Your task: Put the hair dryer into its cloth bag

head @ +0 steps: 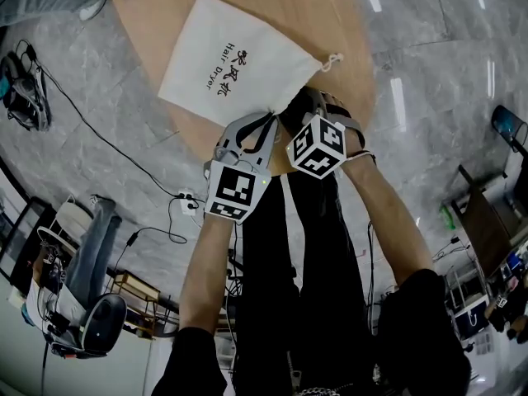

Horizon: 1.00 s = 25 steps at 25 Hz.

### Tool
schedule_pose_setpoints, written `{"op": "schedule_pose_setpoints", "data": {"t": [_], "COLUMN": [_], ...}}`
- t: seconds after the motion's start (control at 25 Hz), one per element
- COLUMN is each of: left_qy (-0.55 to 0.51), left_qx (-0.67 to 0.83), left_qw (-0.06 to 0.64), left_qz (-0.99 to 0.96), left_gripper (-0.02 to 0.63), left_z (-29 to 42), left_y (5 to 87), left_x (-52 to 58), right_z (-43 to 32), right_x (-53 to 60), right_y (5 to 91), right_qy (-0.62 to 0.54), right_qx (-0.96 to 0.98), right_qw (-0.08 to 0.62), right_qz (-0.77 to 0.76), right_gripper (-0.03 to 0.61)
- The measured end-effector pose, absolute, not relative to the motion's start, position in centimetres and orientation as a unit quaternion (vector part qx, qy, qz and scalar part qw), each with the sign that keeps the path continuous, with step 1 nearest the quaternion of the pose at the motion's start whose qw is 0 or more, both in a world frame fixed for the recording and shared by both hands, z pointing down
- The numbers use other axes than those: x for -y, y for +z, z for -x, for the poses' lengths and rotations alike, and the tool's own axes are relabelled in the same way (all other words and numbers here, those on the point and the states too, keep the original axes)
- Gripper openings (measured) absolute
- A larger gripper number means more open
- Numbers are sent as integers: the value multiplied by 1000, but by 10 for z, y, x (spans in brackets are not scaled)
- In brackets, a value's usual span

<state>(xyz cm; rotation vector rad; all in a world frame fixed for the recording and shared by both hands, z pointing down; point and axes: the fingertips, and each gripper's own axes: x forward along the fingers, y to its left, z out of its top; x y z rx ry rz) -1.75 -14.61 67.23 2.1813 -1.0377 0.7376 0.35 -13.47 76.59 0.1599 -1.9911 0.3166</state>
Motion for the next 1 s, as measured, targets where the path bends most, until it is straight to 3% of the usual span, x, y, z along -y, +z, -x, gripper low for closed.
{"op": "schedule_pose_setpoints", "data": {"t": [0.12, 0.36, 0.68, 1.0], "left_qy": [275, 276, 276, 266], "left_qx": [396, 397, 397, 397], "left_qw": [307, 304, 302, 292], "left_qz": [-820, -821, -821, -829], "left_gripper": [25, 25, 25, 25], "left_z": [19, 20, 19, 17], "left_y": [673, 672, 672, 664], "left_x": [147, 148, 148, 150], "right_z": [-18, -56, -64, -51], "right_x": [133, 120, 127, 145], "right_y": [764, 770, 766, 737], "right_qy": [146, 172, 202, 174], "right_qx": [832, 812, 802, 830], "right_qw": [527, 536, 528, 502], "right_qz": [-94, -155, -190, -170], "right_gripper": [305, 304, 206, 204]}}
